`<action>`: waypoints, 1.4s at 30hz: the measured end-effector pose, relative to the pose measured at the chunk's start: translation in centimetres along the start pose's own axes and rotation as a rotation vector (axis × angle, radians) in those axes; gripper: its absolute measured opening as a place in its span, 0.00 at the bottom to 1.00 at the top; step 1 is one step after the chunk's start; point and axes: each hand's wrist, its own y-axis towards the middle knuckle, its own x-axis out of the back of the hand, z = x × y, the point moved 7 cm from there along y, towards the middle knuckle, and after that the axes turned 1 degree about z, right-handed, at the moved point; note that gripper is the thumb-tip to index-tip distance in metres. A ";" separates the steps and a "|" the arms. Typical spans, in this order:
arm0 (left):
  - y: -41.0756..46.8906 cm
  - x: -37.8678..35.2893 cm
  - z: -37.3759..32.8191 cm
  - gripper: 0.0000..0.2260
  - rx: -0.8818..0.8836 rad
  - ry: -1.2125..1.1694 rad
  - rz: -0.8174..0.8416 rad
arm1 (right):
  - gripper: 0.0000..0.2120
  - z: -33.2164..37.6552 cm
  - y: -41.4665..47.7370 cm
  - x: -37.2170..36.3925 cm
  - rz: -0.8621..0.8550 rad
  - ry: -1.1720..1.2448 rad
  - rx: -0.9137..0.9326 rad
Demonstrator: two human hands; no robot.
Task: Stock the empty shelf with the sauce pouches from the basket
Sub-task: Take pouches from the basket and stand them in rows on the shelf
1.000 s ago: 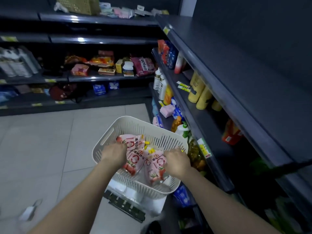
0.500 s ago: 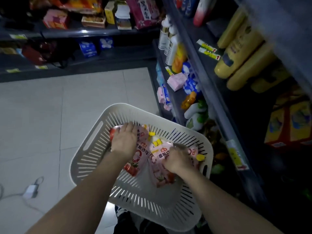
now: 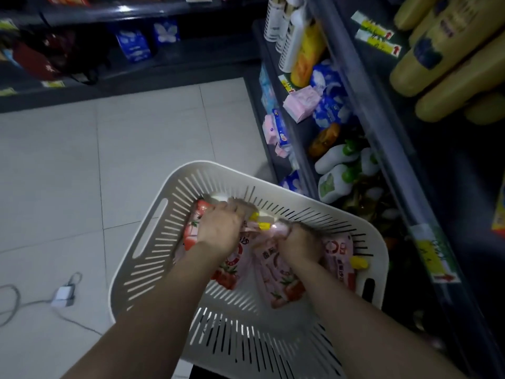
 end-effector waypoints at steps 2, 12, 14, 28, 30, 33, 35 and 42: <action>-0.4 0.0 -0.5 0.16 -0.039 -0.015 -0.004 | 0.10 1.2 0.0 -0.6 0.037 0.015 0.095; -3.1 5.4 3.8 0.06 0.151 -0.352 -0.360 | 0.28 4.9 -2.2 -3.4 0.332 -0.361 0.340; -3.6 5.7 4.3 0.08 0.184 -0.427 -0.370 | 0.23 5.8 -3.0 -3.5 0.358 -0.375 0.404; -11.3 10.1 3.8 0.06 0.303 -0.954 -0.548 | 0.08 1.9 -9.3 7.8 -0.008 0.069 0.643; -12.5 11.0 3.4 0.06 0.303 -0.981 -0.566 | 0.10 0.7 -10.1 8.6 -0.076 0.140 0.649; -14.0 12.5 3.0 0.06 0.284 -1.016 -0.601 | 0.08 -1.0 -11.6 10.5 -0.256 0.252 0.619; -14.6 13.2 2.9 0.06 0.281 -1.070 -0.607 | 0.05 -1.4 -13.0 12.1 -0.379 0.327 0.614; -17.2 17.4 1.0 0.12 0.065 -1.147 -0.611 | 0.04 -2.5 -19.2 17.9 -0.632 0.504 0.525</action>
